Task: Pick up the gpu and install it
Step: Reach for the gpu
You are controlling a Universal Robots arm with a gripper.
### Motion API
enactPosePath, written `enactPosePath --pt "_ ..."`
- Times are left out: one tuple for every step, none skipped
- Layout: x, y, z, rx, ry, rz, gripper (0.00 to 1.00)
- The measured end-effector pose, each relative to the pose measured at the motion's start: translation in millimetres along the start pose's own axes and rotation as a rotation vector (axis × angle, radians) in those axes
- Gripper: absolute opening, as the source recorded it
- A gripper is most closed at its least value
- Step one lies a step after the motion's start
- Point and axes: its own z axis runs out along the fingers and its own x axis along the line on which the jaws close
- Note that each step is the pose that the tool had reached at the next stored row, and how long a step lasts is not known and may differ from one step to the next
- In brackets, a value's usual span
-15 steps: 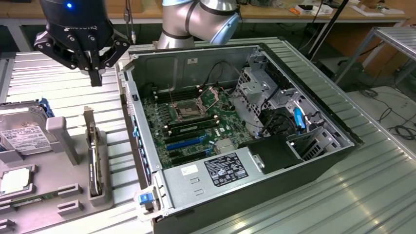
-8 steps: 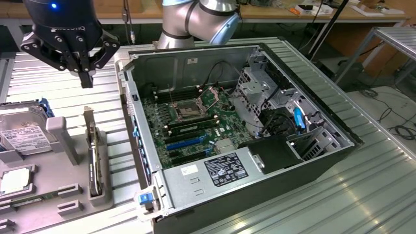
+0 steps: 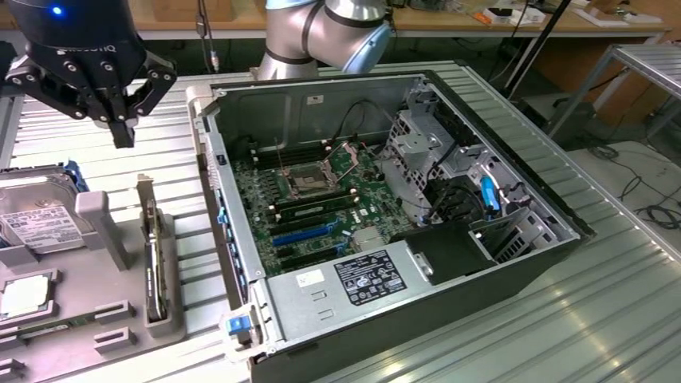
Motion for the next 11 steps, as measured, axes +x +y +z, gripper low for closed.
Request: enactPosePath --pt "1.4 -0.4 -0.1 0.0000 0.0001 0.000 0.11" --pt "3.2 -1.0 -0.1 0.0000 0.0001 0.000 0.11" --pt "5.2 -1.6 -0.2 0.0000 0.0001 0.000 0.11" --pt "6.8 -2.2 -0.3 0.0000 0.0001 0.000 0.11" --pt "9.8 -3.3 -0.5 0.0001 0.0001 0.000 0.11" --pt "11.1 -3.8 -0.5 0.0001 0.0001 0.000 0.11" --pt "12.8 -4.4 -0.6 0.0001 0.0001 0.000 0.11" --pt "13.7 -4.6 -0.6 0.0000 0.0001 0.000 0.11" --pt "13.7 -4.6 -0.6 0.0000 0.0001 0.000 0.11" --pt "13.7 -4.6 -0.6 0.0000 0.0001 0.000 0.11" --pt "13.7 -4.6 -0.5 -0.0001 0.0000 0.000 0.11"
